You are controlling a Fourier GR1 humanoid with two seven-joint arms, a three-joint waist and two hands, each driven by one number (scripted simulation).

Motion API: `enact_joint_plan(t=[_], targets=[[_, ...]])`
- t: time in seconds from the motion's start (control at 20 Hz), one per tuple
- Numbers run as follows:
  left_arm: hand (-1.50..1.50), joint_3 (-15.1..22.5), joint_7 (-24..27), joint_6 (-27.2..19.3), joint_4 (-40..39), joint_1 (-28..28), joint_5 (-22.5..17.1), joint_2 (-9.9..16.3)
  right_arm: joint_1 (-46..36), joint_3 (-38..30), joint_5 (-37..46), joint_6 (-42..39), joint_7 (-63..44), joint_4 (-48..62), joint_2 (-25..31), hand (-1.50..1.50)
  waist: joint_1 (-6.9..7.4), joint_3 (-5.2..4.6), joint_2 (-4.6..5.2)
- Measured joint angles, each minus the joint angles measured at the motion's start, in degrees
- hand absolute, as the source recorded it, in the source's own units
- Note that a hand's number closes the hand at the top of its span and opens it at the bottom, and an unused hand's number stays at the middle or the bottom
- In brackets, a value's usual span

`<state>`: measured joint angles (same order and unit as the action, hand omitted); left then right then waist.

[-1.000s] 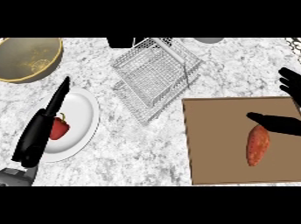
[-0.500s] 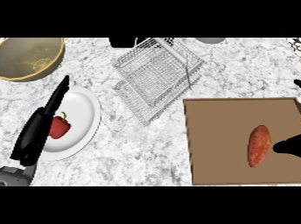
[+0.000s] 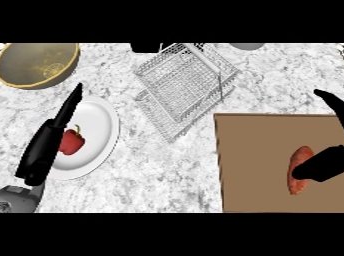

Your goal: Pick the sweet potato from the tray and place it in the tiered basket

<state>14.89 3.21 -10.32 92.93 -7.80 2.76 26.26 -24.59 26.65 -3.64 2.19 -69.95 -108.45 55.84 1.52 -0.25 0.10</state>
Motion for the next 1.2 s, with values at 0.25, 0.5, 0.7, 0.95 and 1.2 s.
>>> enact_joint_plan(t=[0.25,0.5,0.7,0.95,1.2], targets=[[0.0,-0.23,0.0,0.65,0.37,0.59,-0.17,-0.18,-1.68,4.83,2.78,-0.3,-1.09,3.84,-2.07,-1.5,-0.04,0.0,-0.03],[0.0,-0.16,-0.35,0.41,0.26,0.19,0.64,-0.69,-2.2,8.87,5.29,-0.64,-1.35,9.25,-3.77,-1.5,-0.23,-0.01,-0.03],[0.0,-0.6,-0.59,0.64,0.47,0.3,0.81,-0.64,-2.45,11.09,6.87,-0.86,-1.39,12.8,-5.57,-1.5,-0.51,0.02,-0.11],[0.0,-1.09,0.98,0.43,-0.24,1.73,1.24,-1.08,-1.46,12.12,5.76,-1.96,-1.41,14.03,-6.0,-1.5,-1.12,0.05,-0.23],[0.0,-2.02,0.91,1.17,-0.25,1.88,0.92,-1.0,-0.33,12.93,4.47,-3.1,-1.36,14.93,-6.29,-1.5,-1.38,0.07,-0.27]])
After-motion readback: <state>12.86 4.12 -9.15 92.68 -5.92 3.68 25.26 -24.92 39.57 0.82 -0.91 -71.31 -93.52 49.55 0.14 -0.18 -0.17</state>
